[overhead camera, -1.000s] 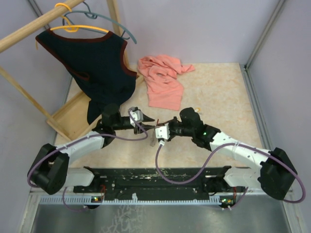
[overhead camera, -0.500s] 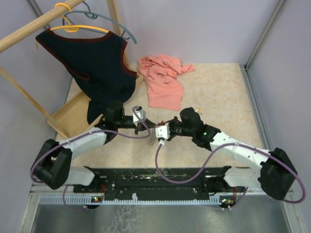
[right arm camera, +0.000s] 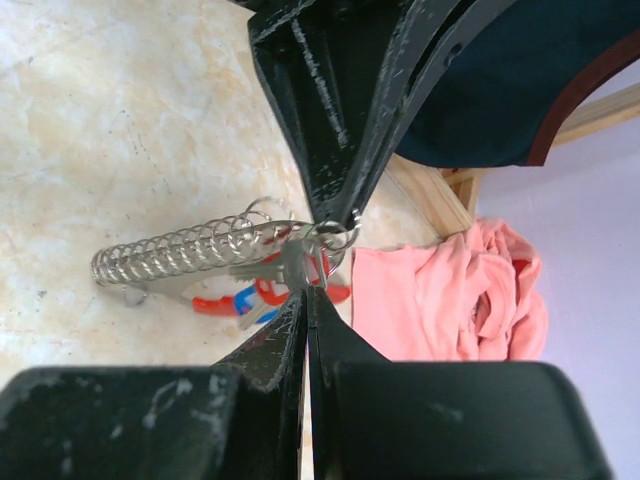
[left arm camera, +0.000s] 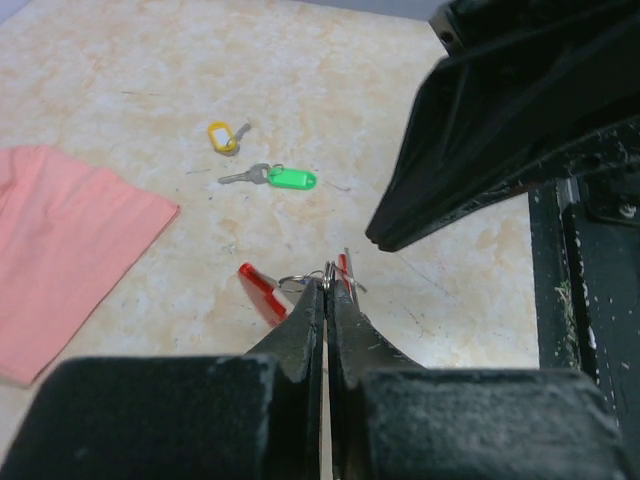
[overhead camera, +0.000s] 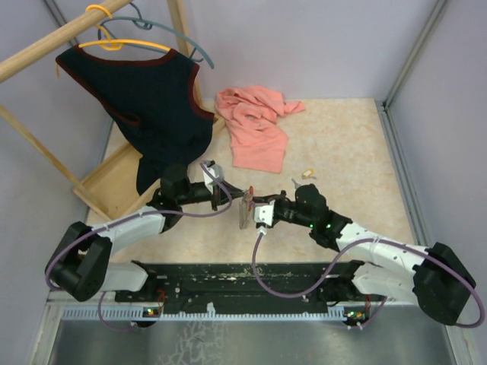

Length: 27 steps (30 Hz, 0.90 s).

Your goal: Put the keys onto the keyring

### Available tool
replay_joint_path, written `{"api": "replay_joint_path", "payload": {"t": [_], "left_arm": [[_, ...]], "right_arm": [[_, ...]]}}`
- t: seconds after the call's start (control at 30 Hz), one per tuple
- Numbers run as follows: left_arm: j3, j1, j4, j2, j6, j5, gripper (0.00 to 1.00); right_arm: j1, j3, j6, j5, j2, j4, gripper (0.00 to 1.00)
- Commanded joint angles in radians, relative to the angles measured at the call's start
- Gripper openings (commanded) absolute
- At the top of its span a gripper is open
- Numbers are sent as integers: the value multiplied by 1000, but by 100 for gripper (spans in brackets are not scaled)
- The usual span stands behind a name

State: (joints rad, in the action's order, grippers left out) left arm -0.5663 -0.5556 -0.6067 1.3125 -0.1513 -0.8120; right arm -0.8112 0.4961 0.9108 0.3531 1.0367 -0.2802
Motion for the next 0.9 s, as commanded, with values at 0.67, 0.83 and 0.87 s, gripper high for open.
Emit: {"api": "replay_joint_path", "payload": {"t": [0.67, 0.83, 0.87], "left_arm": [[103, -23, -325, -32, 274, 235, 0], [108, -23, -312, -35, 277, 258, 0], [109, -23, -311, -37, 278, 262, 0]], "right_arm": [[-13, -76, -219, -37, 45, -456, 19], [-13, -69, -259, -43, 114, -554, 22], [-13, -68, -267, -41, 127, -568, 22]]}}
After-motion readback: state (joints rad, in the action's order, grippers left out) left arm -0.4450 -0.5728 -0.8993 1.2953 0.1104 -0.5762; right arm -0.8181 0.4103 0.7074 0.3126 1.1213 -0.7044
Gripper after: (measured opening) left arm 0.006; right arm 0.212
